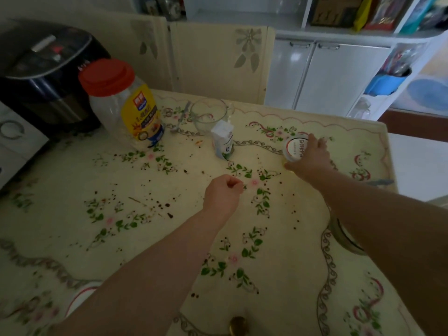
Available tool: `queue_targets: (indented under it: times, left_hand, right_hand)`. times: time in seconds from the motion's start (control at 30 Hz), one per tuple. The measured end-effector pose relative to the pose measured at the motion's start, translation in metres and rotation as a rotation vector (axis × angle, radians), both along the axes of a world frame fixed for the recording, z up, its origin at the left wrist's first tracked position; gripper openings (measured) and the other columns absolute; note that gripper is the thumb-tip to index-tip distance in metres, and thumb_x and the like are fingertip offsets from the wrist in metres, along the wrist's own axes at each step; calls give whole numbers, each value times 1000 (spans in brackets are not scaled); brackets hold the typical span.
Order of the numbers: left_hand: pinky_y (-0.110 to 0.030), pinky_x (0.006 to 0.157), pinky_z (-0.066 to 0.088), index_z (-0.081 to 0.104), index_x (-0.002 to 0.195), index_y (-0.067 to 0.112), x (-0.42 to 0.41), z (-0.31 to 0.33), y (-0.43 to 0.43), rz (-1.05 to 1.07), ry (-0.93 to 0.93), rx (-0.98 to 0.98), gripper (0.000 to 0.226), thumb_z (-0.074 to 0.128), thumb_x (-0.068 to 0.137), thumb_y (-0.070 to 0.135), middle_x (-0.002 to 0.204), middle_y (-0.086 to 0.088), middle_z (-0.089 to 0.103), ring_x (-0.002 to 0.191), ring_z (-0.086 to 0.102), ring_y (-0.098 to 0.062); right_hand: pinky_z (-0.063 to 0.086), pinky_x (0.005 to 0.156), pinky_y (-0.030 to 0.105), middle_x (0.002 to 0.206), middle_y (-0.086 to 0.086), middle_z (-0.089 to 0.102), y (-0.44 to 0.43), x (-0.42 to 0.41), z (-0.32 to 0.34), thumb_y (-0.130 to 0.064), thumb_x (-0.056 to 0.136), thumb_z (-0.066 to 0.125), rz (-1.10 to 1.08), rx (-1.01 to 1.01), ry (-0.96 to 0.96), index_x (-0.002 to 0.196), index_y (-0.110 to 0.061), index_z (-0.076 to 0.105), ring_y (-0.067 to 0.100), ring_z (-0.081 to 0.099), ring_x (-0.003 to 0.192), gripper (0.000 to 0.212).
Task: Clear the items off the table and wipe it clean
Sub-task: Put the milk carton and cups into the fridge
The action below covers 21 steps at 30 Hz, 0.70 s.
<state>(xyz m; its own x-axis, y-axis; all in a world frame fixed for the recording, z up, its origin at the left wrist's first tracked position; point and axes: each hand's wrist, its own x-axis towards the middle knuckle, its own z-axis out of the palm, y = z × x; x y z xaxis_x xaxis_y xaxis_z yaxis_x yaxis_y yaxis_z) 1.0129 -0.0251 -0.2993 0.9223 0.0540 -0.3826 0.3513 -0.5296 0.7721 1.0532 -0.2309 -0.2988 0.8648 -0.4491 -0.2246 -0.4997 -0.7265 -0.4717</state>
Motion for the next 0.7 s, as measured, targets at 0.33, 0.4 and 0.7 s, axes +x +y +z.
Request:
queue_targets:
  times: [0.33,0.4,0.7]
  left_hand:
    - [-39,88,54,64,90,24,-10,1,1,48,4,-15,7,59,93,21,96,3,69,91,64,-16]
    - [-38,88,54,64,90,23,-14,6,4,49,-12,-10,8,58,94,20,96,3,69,90,64,-16]
    - [-33,83,54,67,101,16,-61,41,44,153,-106,68,12,57,94,19,99,-1,69,91,64,-18]
  right_hand:
    - [39,105,49,145,13,26,3,-5,3,-35,57,88,-36,123,2,146,-11,22,34,36,131,114]
    - [41,103,47,142,12,30,8,-13,6,-38,58,87,-17,113,10,145,-11,27,33,39,127,109]
    - [43,100,43,134,12,41,45,-57,49,-32,53,90,148,171,-85,139,-10,32,29,44,122,106]
